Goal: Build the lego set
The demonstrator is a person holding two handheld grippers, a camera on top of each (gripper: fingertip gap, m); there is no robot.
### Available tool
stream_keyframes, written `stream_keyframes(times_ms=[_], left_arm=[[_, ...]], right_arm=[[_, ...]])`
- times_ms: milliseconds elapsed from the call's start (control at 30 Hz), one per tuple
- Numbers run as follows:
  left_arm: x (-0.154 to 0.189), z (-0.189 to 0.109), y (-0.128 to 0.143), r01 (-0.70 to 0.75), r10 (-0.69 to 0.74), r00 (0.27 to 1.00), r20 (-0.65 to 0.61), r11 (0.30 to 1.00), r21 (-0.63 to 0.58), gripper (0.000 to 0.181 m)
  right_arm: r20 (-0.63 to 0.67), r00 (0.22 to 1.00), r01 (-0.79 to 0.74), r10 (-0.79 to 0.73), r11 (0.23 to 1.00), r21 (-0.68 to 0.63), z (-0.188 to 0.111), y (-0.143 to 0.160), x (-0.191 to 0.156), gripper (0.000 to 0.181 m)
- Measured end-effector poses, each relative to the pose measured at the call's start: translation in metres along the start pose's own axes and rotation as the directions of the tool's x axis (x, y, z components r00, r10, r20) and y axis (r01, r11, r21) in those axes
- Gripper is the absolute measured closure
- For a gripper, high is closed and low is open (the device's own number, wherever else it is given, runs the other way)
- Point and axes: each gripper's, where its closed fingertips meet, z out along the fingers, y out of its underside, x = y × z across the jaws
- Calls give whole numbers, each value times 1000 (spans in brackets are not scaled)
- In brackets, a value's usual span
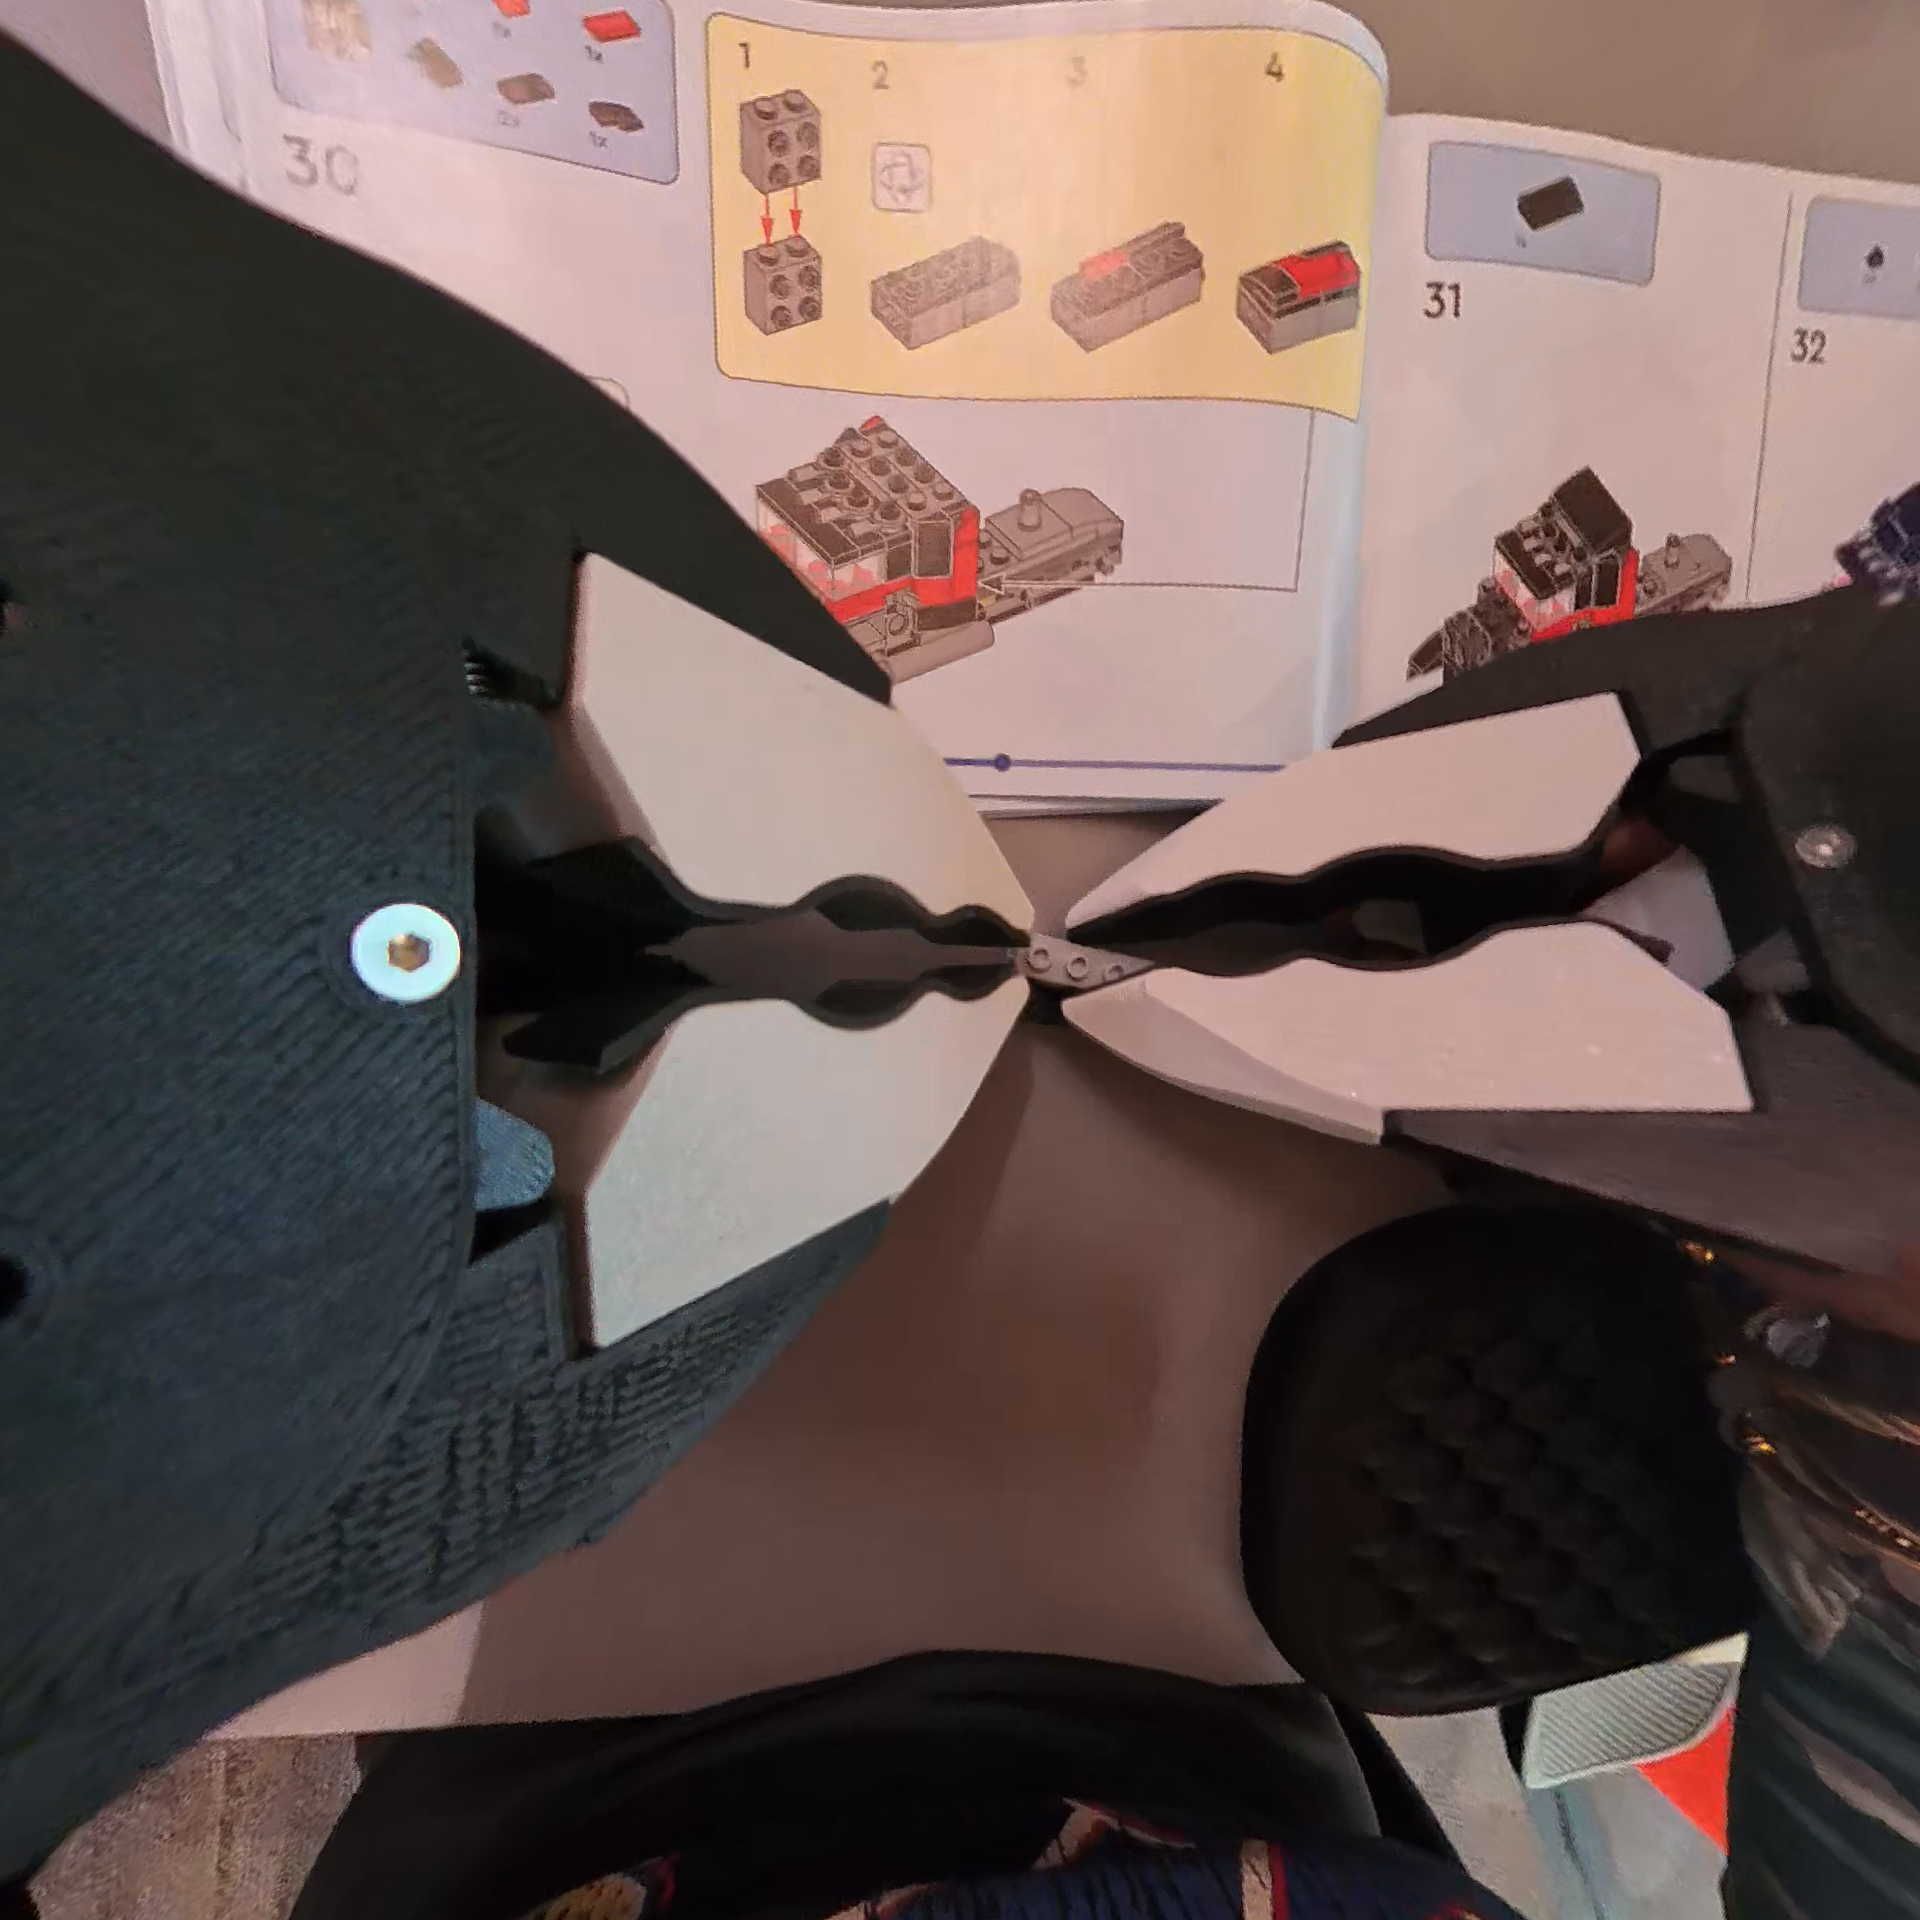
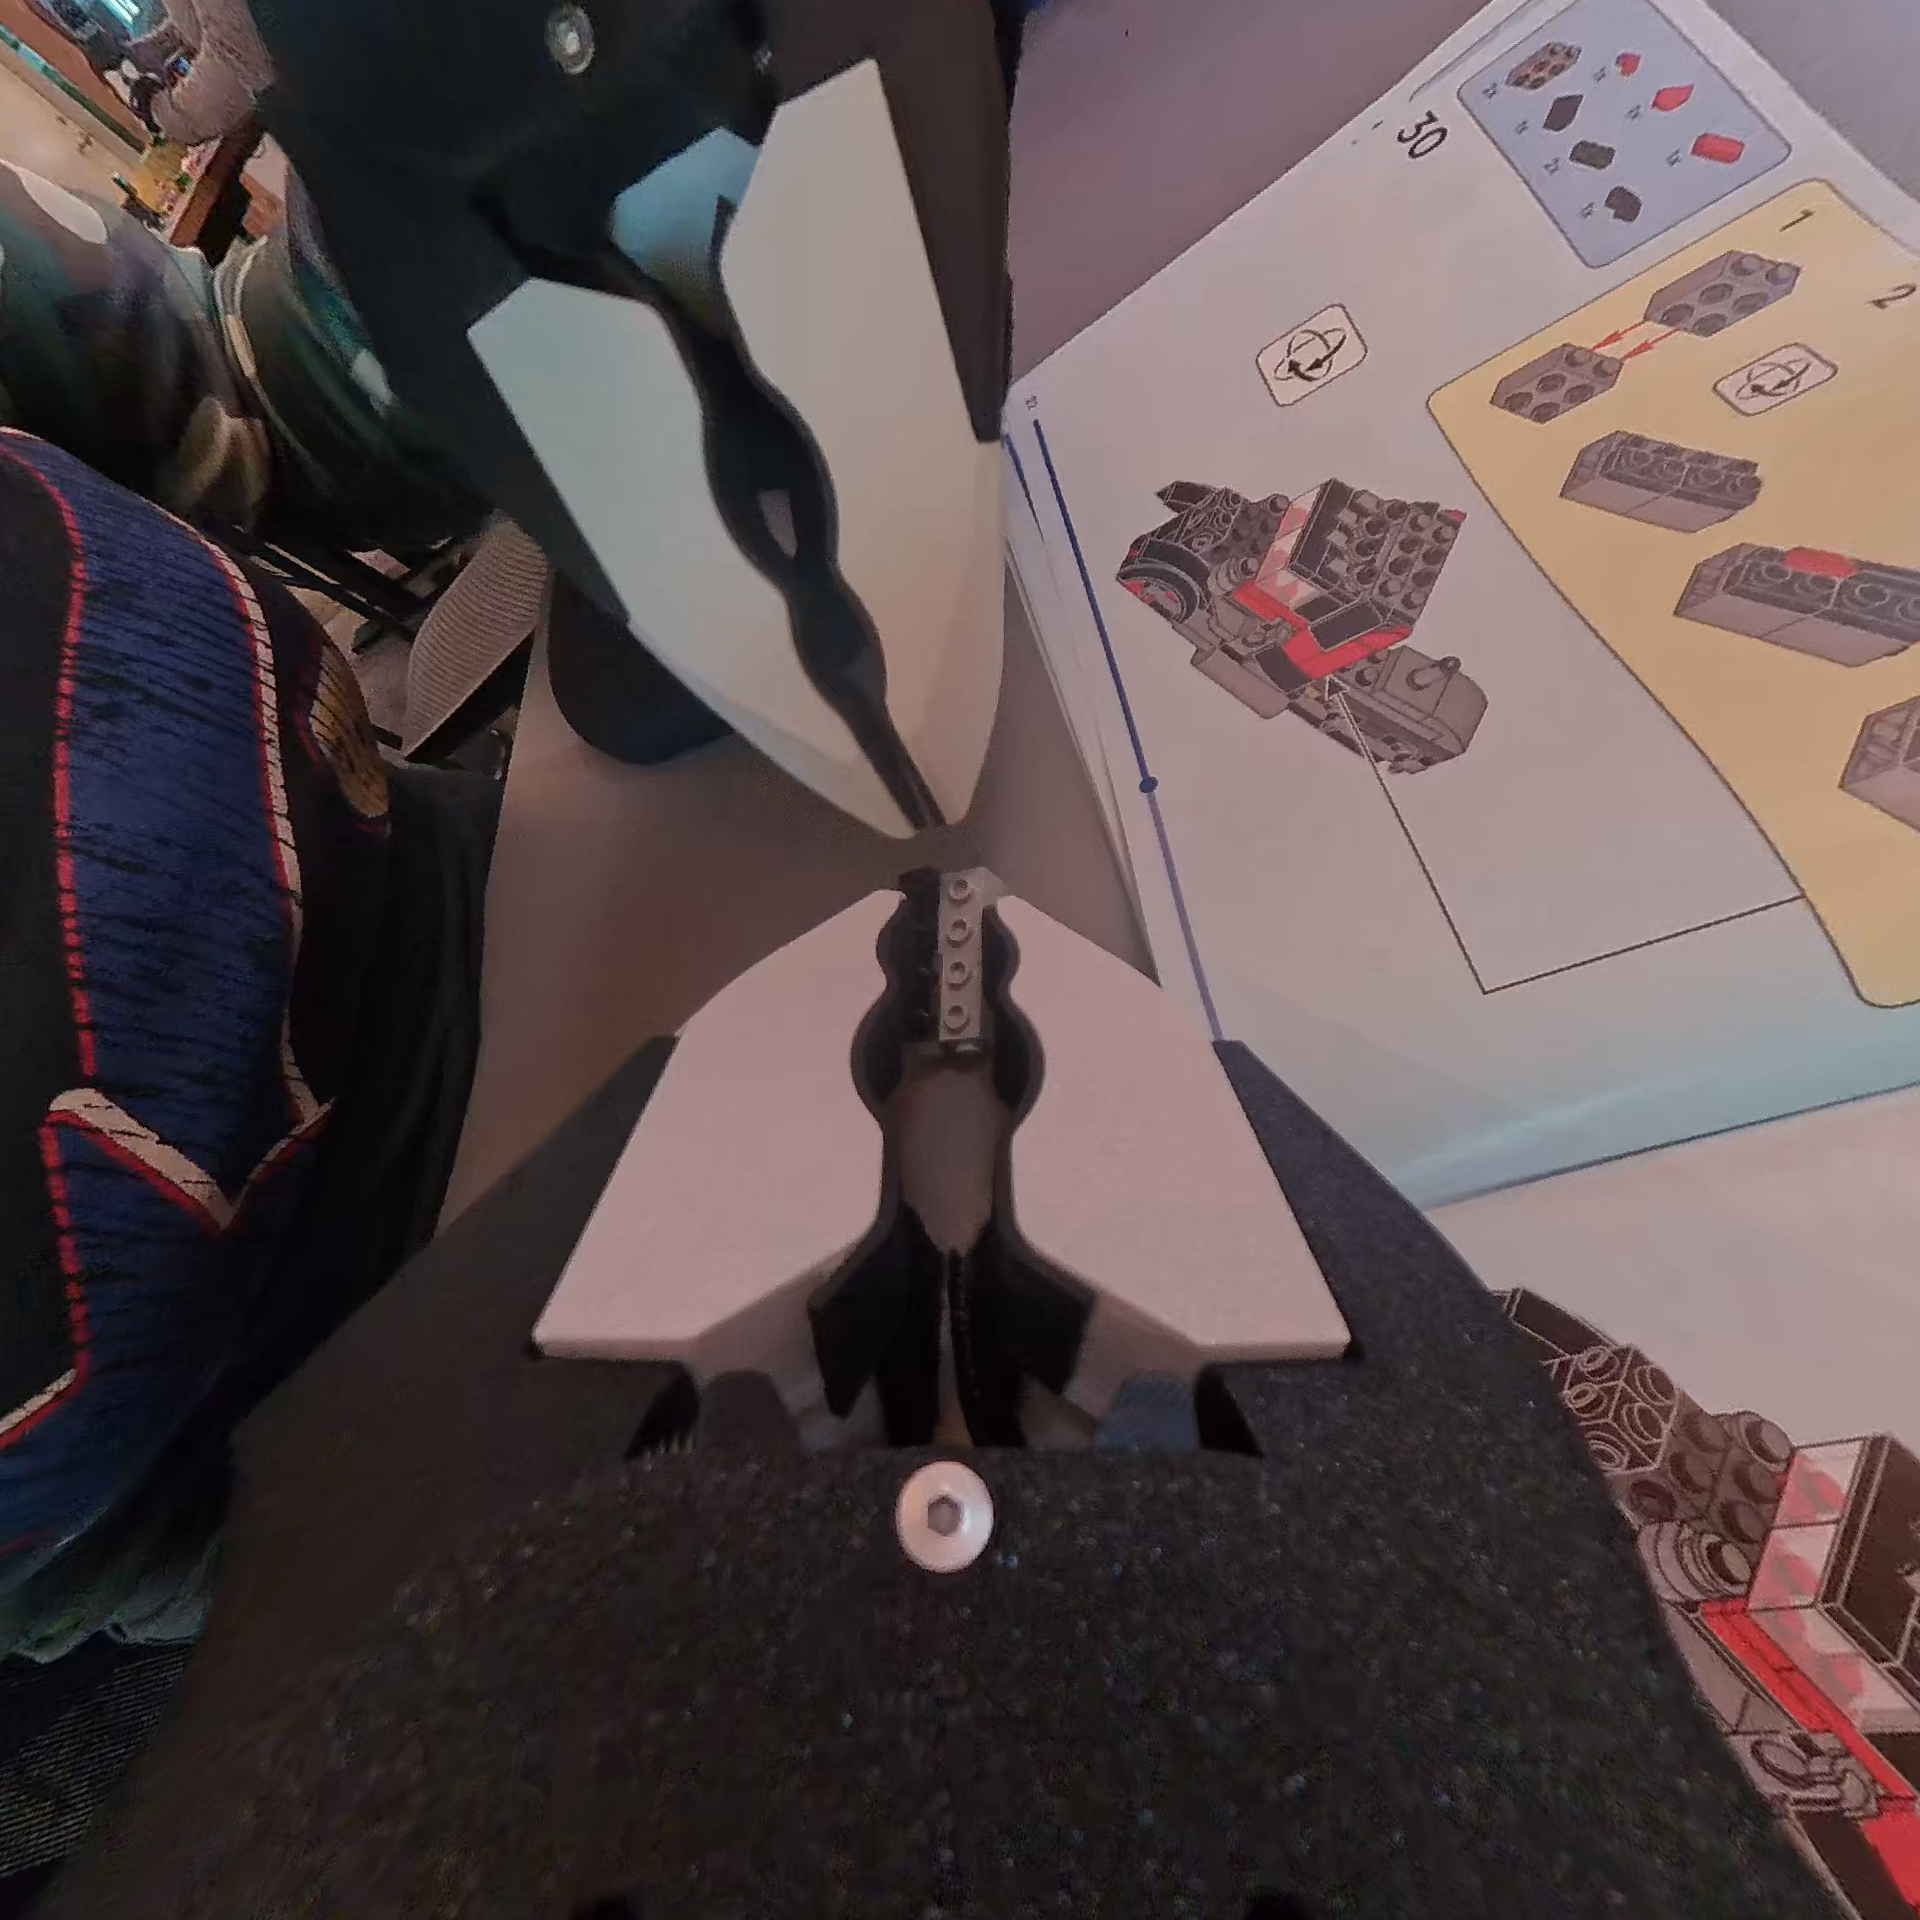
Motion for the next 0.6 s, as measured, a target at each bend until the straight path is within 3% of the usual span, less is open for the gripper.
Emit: stream_keyframes(times_ms=[300, 367, 600], left_arm=[[-3, 10, 3, 17, -17, 1000, 0, 999, -30, 180], [-2, 10, 6, 15, -16, 1000, -17, 999, -40, 180], [-6, 9, 6, 22, -22, 1000, 3, 999, -30, 180]], right_arm=[[25, 999, -25, 25, 1000, -9, 0, 1, 0, 168], [17, 1000, -25, 25, 999, -29, 0, 3, 1, 178], [30, 999, 45, -44, 998, -40, 0, 4, -3, 177]])
